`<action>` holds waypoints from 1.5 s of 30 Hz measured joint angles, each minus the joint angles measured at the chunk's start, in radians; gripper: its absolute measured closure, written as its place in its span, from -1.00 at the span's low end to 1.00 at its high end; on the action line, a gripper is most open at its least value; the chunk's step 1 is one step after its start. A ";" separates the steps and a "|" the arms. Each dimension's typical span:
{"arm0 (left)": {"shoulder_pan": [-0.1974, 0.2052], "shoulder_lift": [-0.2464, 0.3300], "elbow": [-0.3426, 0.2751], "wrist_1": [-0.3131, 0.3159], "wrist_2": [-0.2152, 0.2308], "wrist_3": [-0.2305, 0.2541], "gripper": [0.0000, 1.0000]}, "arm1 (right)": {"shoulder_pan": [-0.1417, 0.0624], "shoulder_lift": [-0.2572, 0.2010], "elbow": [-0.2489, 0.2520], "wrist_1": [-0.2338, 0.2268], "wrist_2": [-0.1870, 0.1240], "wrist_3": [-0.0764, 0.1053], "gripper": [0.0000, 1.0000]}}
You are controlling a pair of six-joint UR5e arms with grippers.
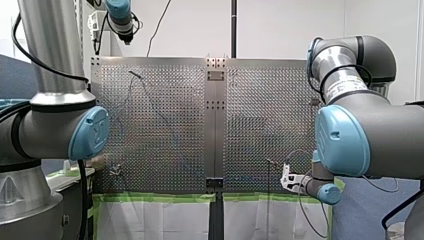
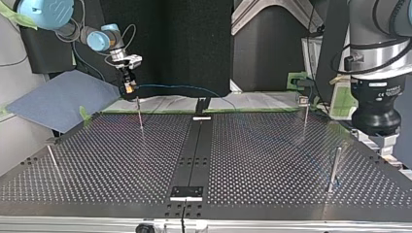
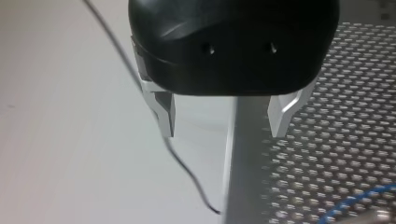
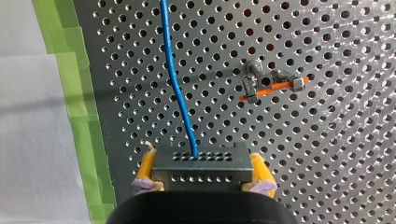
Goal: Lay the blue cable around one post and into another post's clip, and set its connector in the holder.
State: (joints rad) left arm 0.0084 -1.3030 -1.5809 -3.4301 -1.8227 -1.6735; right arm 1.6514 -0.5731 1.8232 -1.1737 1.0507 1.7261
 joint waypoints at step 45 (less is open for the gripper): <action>-0.075 -0.012 -0.003 -0.380 -0.167 0.012 -0.98 | 0.006 -0.001 0.000 0.015 0.000 -0.004 1.00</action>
State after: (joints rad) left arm -0.0667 -1.3153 -1.5842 -3.8096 -1.9895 -1.6613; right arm 1.6577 -0.5736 1.8233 -1.1586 1.0510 1.7217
